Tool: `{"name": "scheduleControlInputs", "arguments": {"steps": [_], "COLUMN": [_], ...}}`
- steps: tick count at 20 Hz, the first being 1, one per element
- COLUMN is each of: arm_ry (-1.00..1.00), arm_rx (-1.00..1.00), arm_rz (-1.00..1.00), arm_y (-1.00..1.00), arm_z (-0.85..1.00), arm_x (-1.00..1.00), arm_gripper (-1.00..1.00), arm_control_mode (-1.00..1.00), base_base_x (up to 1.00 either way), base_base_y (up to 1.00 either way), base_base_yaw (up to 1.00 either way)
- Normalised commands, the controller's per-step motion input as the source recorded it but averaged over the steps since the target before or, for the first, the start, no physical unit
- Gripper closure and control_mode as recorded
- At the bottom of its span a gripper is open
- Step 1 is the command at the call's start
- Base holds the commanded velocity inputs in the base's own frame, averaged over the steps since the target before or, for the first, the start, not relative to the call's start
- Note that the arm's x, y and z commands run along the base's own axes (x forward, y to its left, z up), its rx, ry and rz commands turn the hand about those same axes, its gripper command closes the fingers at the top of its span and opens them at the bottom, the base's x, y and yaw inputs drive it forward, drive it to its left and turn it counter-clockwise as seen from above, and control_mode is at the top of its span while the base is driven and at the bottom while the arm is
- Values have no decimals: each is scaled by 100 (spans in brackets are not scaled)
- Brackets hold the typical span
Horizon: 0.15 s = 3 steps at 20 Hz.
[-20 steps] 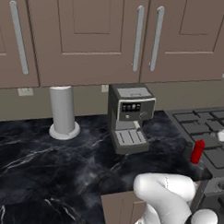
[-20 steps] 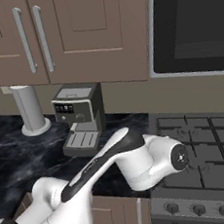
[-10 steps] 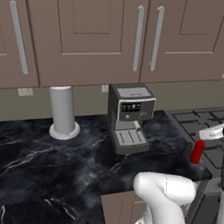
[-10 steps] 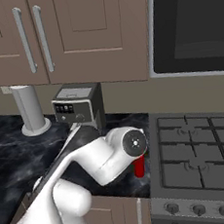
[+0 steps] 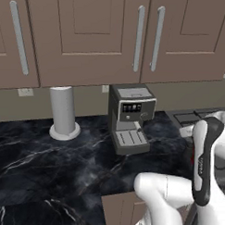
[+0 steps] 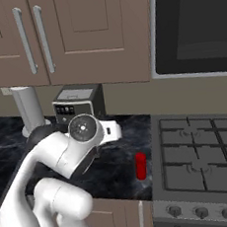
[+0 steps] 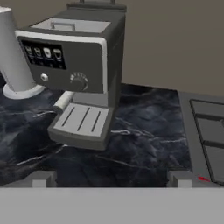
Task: Take 2 condiments from the cabinet and move them on the counter near the stove.Make sure the condiments are lined up with each other, next to each other.
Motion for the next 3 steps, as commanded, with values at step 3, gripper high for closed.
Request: {"name": "scheduleControlInputs", "arguments": {"steps": [3], "arm_ry": [24], "arm_rx": [-14], "arm_rz": [-8], "arm_y": [32], "arm_z": [46], "arm_x": [-1], "arm_gripper": [-100], "arm_control_mode": [-100], "base_base_x": [0], "base_base_y": [0], "base_base_yaw": [0]}}
